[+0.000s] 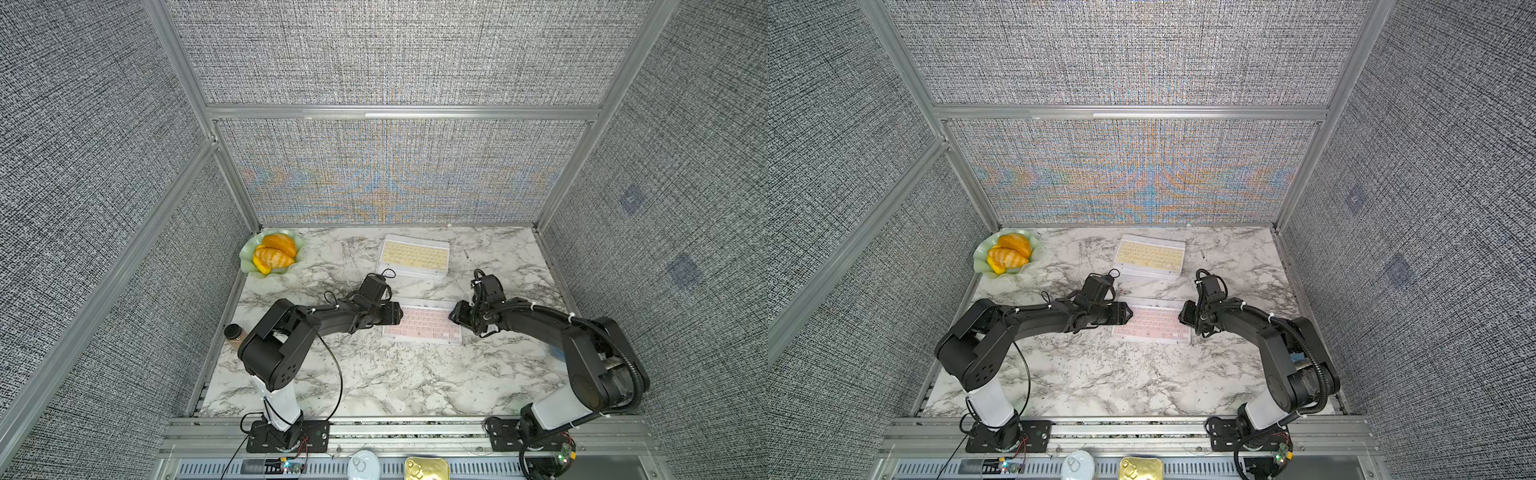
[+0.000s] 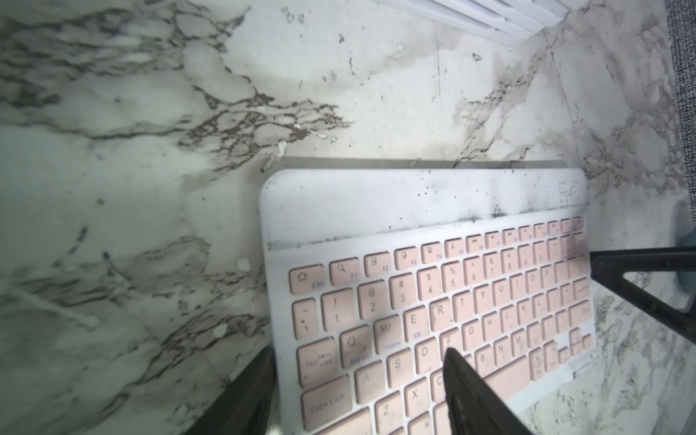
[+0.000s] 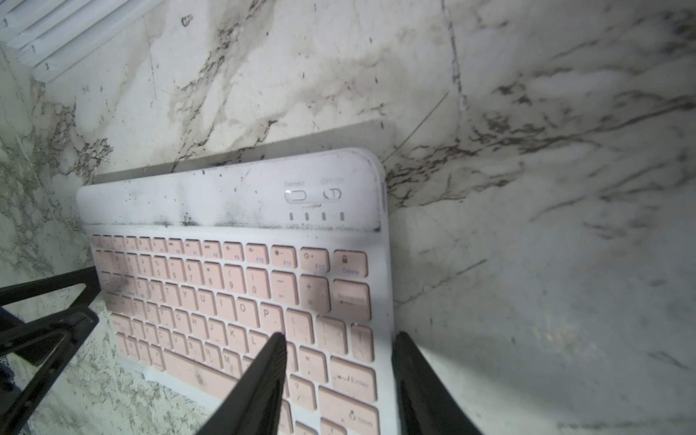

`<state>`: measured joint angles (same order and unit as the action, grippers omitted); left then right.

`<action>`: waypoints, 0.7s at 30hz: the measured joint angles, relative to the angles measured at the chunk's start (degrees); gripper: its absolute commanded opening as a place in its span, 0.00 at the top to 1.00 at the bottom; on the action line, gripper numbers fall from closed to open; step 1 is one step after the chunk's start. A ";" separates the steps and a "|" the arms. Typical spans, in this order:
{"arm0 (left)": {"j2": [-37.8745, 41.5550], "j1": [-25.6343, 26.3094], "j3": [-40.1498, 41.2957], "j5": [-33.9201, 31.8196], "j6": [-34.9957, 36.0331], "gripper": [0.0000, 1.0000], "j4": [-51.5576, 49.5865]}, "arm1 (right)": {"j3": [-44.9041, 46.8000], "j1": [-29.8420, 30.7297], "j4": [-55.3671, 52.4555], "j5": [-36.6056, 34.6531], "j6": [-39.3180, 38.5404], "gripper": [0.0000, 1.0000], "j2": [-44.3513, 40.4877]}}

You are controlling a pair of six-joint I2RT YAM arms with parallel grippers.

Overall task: Stack the numeric keypads
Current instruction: Pick up the numeric keypad from the center of the board.

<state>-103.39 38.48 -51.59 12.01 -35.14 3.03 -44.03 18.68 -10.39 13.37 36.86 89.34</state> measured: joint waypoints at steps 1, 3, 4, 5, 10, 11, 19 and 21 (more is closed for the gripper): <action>-0.02 0.04 0.07 -0.09 -0.02 0.30 0.15 | 0.11 0.00 0.11 0.37 0.35 0.51 -0.02; -0.02 0.11 0.20 -0.22 -0.02 0.30 0.33 | 0.79 -0.22 1.25 0.92 1.20 0.51 -0.07; -0.04 0.13 0.22 -0.31 -0.02 0.30 0.37 | 1.18 -0.37 1.73 1.29 1.73 0.51 -0.11; -0.09 0.15 0.24 -0.33 -0.04 0.30 0.50 | 1.53 -0.52 2.25 1.66 2.19 0.51 -0.17; -0.87 0.68 0.24 -1.62 -0.04 0.30 1.97 | 2.82 -1.42 3.50 2.75 3.52 0.51 -1.33; -1.01 0.83 0.24 -2.01 -0.09 0.30 2.12 | 2.91 -1.64 3.69 2.91 3.67 0.51 -1.66; -1.70 1.31 -0.98 -3.10 -0.42 0.30 1.81 | 6.29 -3.56 8.50 5.05 5.46 0.51 -4.04; -2.08 1.42 -1.46 -3.28 -0.37 0.30 1.31 | 7.13 -3.82 9.70 5.33 6.19 0.51 -4.72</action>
<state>-105.47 39.90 -53.06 8.73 -35.51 4.34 -36.91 14.85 -0.69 18.70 43.05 84.62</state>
